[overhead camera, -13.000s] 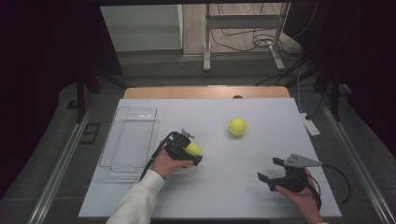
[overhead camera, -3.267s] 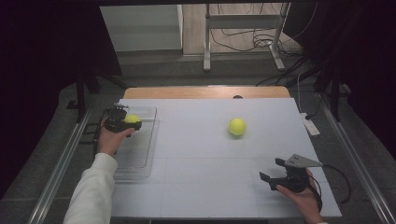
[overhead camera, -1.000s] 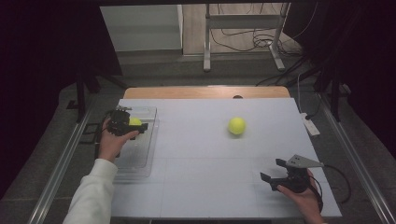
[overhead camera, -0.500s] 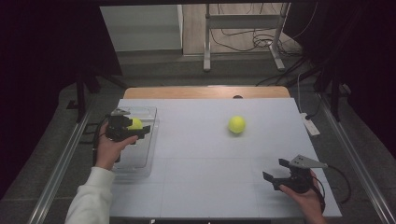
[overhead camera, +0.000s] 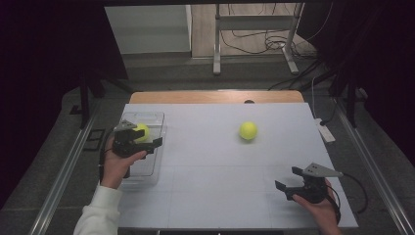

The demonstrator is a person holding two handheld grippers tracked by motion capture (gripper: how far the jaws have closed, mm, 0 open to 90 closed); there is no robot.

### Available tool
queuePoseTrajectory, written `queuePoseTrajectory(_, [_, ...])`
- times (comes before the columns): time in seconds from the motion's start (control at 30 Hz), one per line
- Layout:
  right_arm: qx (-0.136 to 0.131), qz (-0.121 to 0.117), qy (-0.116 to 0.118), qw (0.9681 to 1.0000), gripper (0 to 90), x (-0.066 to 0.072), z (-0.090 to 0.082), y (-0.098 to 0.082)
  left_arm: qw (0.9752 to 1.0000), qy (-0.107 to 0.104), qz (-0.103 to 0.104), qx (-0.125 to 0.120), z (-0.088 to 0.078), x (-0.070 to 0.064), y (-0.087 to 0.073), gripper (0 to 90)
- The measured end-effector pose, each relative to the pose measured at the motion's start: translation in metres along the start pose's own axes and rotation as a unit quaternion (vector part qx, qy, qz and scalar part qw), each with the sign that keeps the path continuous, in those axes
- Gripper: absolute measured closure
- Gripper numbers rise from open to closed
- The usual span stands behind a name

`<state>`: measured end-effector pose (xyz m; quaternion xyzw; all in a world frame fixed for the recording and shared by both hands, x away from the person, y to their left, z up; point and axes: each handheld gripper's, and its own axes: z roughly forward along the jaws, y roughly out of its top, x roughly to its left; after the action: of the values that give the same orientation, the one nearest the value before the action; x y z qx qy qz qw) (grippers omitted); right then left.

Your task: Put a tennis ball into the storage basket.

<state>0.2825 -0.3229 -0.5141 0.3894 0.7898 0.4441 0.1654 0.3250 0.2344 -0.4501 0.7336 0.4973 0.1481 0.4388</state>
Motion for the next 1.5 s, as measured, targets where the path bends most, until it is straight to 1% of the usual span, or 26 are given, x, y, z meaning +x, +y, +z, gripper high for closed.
queuePoseTrajectory(0.07, [0.001,0.000,-0.001,1.0000,10.2,0.000,0.000,0.000,1.0000,-0.006,0.000,-0.003,-0.001,-0.002,-0.001,15.6])
queuePoseTrajectory(0.1, [0.001,0.000,-0.001,1.0000,10.2,0.000,0.000,0.000,0.9999,-0.013,0.003,-0.002,-0.001,-0.003,-0.001,15.6])
queuePoseTrajectory(0.27, [0.002,-0.004,0.000,1.0000,10.2,0.001,0.001,0.000,0.9993,-0.034,0.014,-0.005,-0.002,-0.010,-0.003,14.9])
queuePoseTrajectory(0.47, [0.004,-0.005,0.001,1.0000,10.2,0.001,0.002,0.000,0.9990,-0.040,0.022,-0.004,-0.004,-0.017,-0.005,14.7])
queuePoseTrajectory(0.83, [0.007,-0.007,0.002,0.9999,10.2,0.001,0.003,0.000,0.9977,-0.058,0.032,-0.011,-0.005,-0.031,-0.003,14.8])
queuePoseTrajectory(0.93, [0.008,-0.010,0.002,0.9999,10.2,0.001,0.003,0.000,0.9972,-0.063,0.039,-0.011,-0.004,-0.037,-0.002,14.8])
queuePoseTrajectory(1.1, [0.010,-0.012,0.000,0.9999,10.2,0.001,0.003,0.001,0.9961,-0.073,0.049,-0.009,0.000,-0.045,-0.001,14.8])
queuePoseTrajectory(1.23, [0.008,-0.006,0.000,0.9999,10.2,0.000,0.004,0.000,0.9953,-0.083,0.049,-0.007,0.006,-0.048,0.000,14.8])
queuePoseTrajectory(1.33, [0.007,-0.003,-0.001,1.0000,10.2,-0.001,0.004,0.001,0.9949,-0.087,0.051,-0.004,0.009,-0.049,0.000,14.8])
queuePoseTrajectory(1.5, [0.010,-0.006,-0.003,0.9999,10.2,0.000,0.005,0.001,0.9943,-0.090,0.057,0.006,0.015,-0.053,-0.001,14.7])
